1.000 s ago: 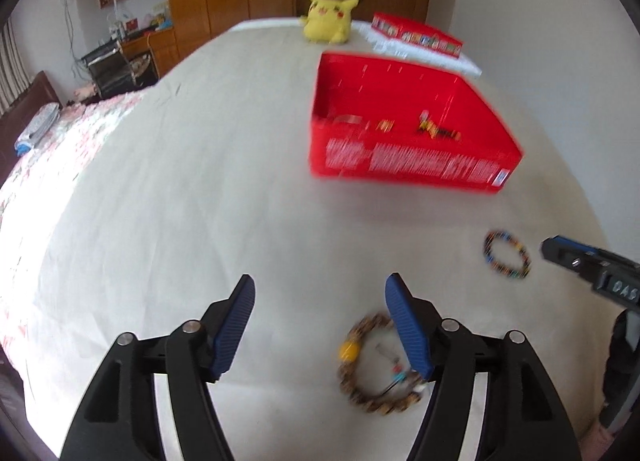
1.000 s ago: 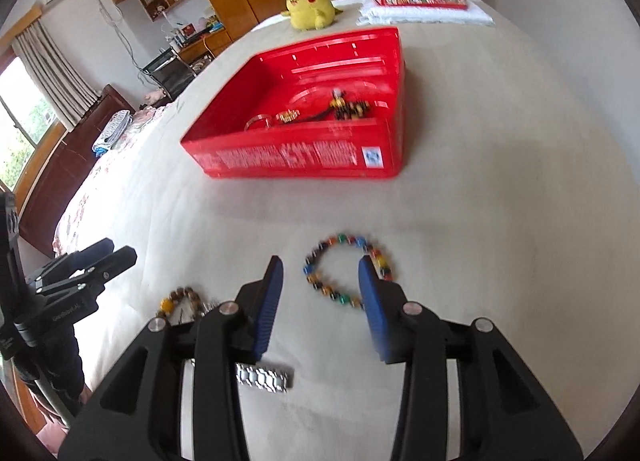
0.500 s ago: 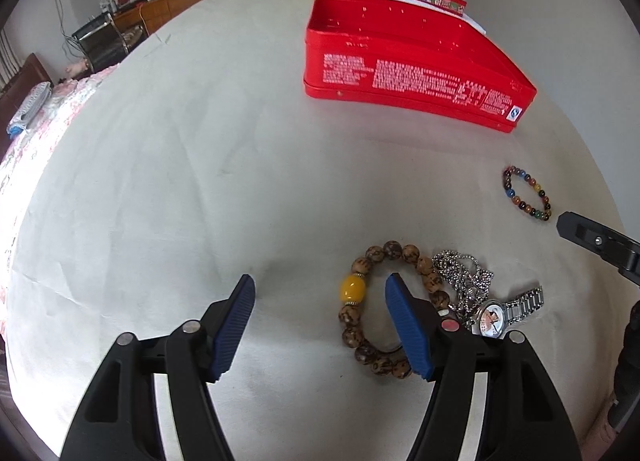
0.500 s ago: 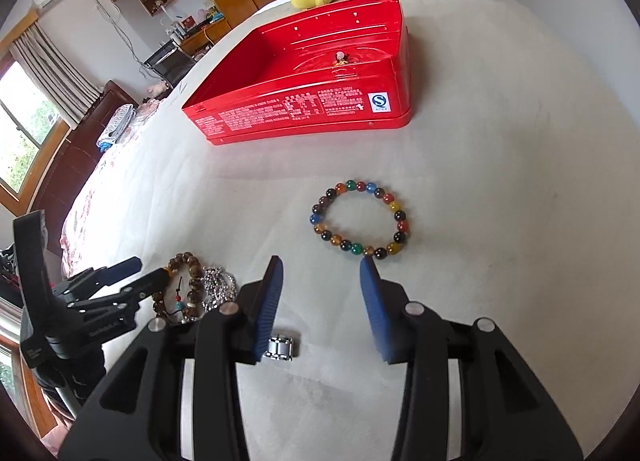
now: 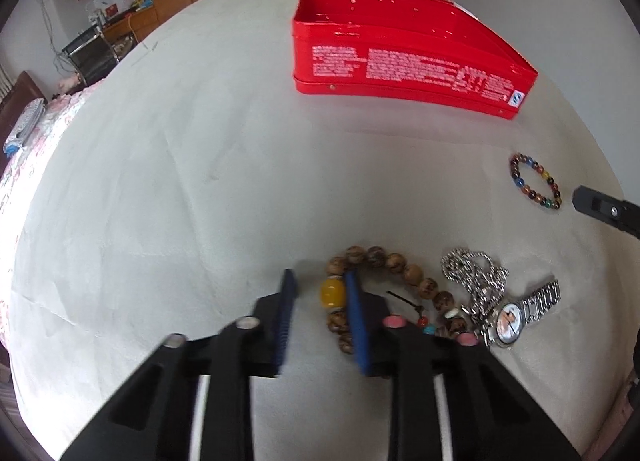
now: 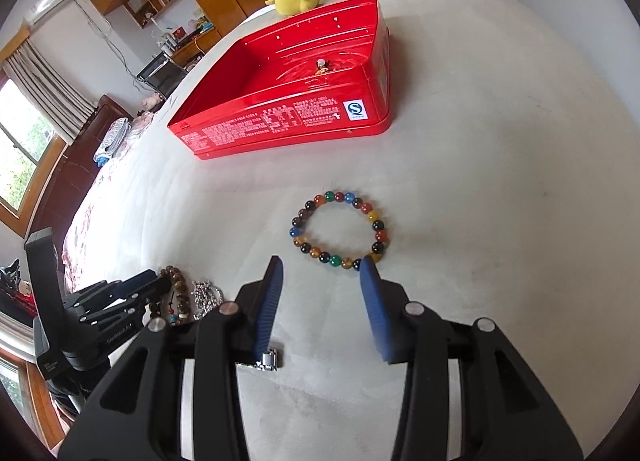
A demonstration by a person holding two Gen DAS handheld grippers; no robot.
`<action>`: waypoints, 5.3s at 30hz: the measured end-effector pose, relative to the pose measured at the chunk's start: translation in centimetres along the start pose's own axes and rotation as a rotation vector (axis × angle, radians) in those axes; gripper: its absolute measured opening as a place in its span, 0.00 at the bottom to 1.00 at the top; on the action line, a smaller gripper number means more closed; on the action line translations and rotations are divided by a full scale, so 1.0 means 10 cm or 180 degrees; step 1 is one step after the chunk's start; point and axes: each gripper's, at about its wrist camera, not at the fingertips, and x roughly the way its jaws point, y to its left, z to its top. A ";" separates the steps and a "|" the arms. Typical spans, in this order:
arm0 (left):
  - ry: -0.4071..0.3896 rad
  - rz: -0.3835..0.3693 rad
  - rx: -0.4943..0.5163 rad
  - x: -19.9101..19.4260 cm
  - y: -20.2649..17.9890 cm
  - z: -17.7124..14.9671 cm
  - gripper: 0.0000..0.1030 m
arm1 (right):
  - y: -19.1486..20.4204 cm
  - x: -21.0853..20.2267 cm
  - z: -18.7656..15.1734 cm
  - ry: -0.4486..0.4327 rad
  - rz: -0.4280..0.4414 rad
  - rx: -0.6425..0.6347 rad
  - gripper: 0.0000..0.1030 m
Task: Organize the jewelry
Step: 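Grasp the brown wooden bead bracelet with the left tool while the right tool grasps the multicolour bracelet, then carry both bracelets with both tools over the red box, then lower both bracelets into the box and open both tools, then withdraw both tools from the box toward the silver chain and watch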
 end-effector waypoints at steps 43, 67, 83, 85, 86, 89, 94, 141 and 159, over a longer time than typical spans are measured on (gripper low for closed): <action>-0.0124 -0.0386 -0.0311 -0.04 0.27 0.18 0.12 | 0.04 0.28 0.34 0.0224 0.0029 0.0017 0.06; -0.0489 -0.0512 -0.0247 -0.58 0.13 0.55 0.12 | 0.19 -0.27 0.52 -0.0057 0.0224 -0.0062 0.06; -0.0803 -0.0591 -0.0170 -0.90 -0.02 1.17 0.12 | 0.26 -0.41 0.97 -0.0232 0.0103 -0.0150 0.06; -0.0821 -0.0603 -0.0173 -0.90 -0.05 1.30 0.12 | 0.25 -0.41 1.07 -0.0253 0.0090 -0.0136 0.06; -0.0829 -0.0601 -0.0180 -0.89 -0.05 1.36 0.12 | 0.25 -0.41 1.12 -0.0270 0.0073 -0.0128 0.06; -0.0859 -0.0633 -0.0199 -0.84 -0.08 1.55 0.12 | 0.24 -0.41 1.28 -0.0334 0.0043 -0.0125 0.06; -0.0883 -0.0650 -0.0236 -0.69 -0.11 1.87 0.12 | 0.22 -0.37 1.58 -0.0443 0.0016 -0.0103 0.06; -0.0394 -0.0401 -0.0129 0.41 -0.39 2.55 0.24 | 0.11 0.78 2.23 -0.0111 -0.0442 -0.0135 0.24; -0.0452 -0.0293 -0.0097 -0.33 -0.19 1.54 0.38 | 0.31 0.15 1.41 -0.0122 -0.0297 -0.0293 0.24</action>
